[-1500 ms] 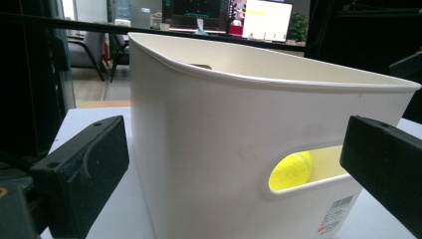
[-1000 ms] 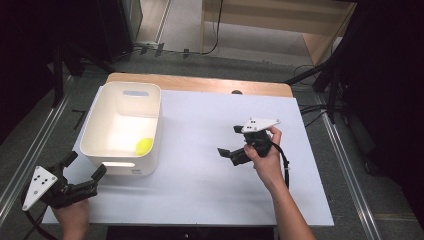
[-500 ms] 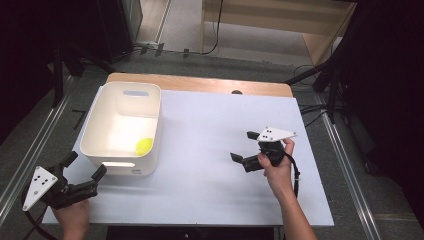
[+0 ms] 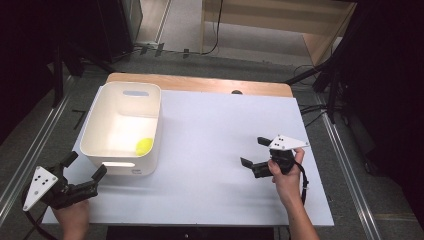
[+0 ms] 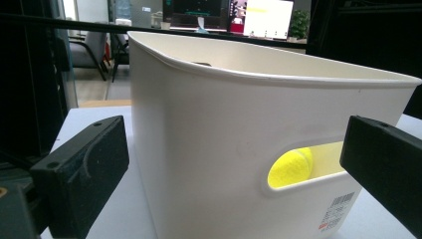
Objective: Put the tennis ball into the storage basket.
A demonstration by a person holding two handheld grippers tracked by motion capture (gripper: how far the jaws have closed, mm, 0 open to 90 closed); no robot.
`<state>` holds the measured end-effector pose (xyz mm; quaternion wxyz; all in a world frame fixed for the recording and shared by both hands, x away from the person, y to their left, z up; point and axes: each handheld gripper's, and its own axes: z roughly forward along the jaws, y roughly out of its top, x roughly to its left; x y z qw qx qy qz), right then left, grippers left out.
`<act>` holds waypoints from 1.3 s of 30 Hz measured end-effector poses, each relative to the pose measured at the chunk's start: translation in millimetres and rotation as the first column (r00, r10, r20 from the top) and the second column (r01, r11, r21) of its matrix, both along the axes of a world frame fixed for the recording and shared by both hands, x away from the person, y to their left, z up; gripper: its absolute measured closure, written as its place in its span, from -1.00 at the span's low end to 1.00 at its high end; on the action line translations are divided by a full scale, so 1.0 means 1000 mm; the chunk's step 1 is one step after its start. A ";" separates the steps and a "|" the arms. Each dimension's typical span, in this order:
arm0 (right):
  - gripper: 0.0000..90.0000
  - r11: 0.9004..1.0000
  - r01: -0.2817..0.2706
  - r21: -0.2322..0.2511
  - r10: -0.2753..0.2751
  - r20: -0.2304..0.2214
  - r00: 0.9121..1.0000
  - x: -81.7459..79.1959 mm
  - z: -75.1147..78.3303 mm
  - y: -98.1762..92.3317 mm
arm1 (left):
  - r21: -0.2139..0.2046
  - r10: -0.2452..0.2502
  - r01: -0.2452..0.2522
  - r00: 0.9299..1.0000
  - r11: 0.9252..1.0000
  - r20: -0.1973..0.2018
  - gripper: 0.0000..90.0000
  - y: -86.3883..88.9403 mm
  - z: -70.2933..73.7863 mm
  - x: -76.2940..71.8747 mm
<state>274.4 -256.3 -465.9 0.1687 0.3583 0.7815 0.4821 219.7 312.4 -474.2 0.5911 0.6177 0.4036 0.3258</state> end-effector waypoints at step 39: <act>-0.99 0.988 0.144 0.057 -0.144 0.005 0.990 -0.052 -0.035 -0.064 | -0.013 -0.005 0.005 1.000 1.000 0.003 -1.00 0.002 0.001 -0.001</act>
